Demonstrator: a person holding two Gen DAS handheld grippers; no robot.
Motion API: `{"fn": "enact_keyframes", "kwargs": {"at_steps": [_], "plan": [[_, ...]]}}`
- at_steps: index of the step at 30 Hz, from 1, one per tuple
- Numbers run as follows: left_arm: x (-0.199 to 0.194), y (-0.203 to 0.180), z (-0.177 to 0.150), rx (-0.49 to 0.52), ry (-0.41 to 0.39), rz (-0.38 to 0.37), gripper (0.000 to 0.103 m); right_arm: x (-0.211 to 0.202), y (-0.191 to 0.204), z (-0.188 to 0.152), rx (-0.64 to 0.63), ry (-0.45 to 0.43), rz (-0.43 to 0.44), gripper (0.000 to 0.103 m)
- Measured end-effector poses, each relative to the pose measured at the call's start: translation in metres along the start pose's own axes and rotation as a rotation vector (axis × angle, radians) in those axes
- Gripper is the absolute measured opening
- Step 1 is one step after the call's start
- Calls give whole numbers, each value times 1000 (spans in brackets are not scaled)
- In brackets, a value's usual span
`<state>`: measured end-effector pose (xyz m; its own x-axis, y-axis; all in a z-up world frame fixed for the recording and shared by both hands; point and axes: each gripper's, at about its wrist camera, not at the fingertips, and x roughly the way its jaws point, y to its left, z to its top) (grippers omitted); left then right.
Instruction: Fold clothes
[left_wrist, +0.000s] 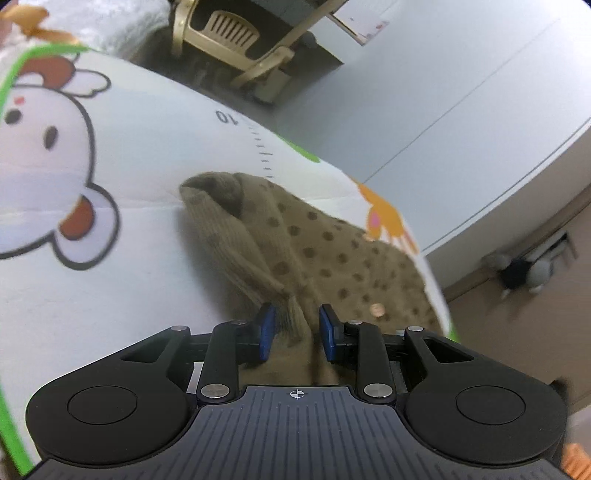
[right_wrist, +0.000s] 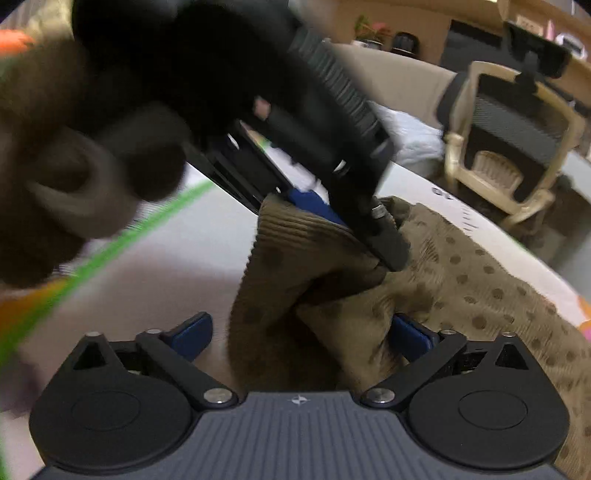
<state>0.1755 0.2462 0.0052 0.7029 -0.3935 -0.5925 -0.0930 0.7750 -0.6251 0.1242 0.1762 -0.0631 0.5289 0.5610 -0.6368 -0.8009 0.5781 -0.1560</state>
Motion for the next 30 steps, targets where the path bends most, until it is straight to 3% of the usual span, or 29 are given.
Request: {"fn": "enact_keyframes", "kwargs": {"at_steps": [3,5,7,10,14,16,19,20,22,24,26,30], "plan": [[-12,4,5,-4,-39,-24,52,-4,-18,1,108,-3,10,85],[-20,13,10,-30,-73,-7,78,-9,-33,-2,178,-2,32,79],[-21,24,13,-70,-83,18,87,-12,-44,-6,236,-1,48,77],[-8,39,10,-128,-44,36,93,-16,-53,-9,298,-9,69,76],[16,42,4,-187,-4,-10,97,-20,-52,-6,314,-16,58,74],[24,38,6,-211,-13,-48,97,-22,-43,-1,267,-23,14,76],[30,24,10,-232,-17,-93,88,-26,-21,4,100,-54,-109,91],[29,17,11,-214,-16,-108,89,-26,-13,4,36,-66,-147,96],[26,4,14,-172,-15,-139,90,-22,-2,5,-65,-79,-198,97],[23,-4,15,-147,-5,-170,92,-14,0,6,-93,-73,-208,89],[18,-3,15,-136,-10,-164,93,-7,-7,8,-37,-56,-177,48],[2,24,16,-212,-66,-128,95,-9,-23,9,74,-68,-132,29]]}}
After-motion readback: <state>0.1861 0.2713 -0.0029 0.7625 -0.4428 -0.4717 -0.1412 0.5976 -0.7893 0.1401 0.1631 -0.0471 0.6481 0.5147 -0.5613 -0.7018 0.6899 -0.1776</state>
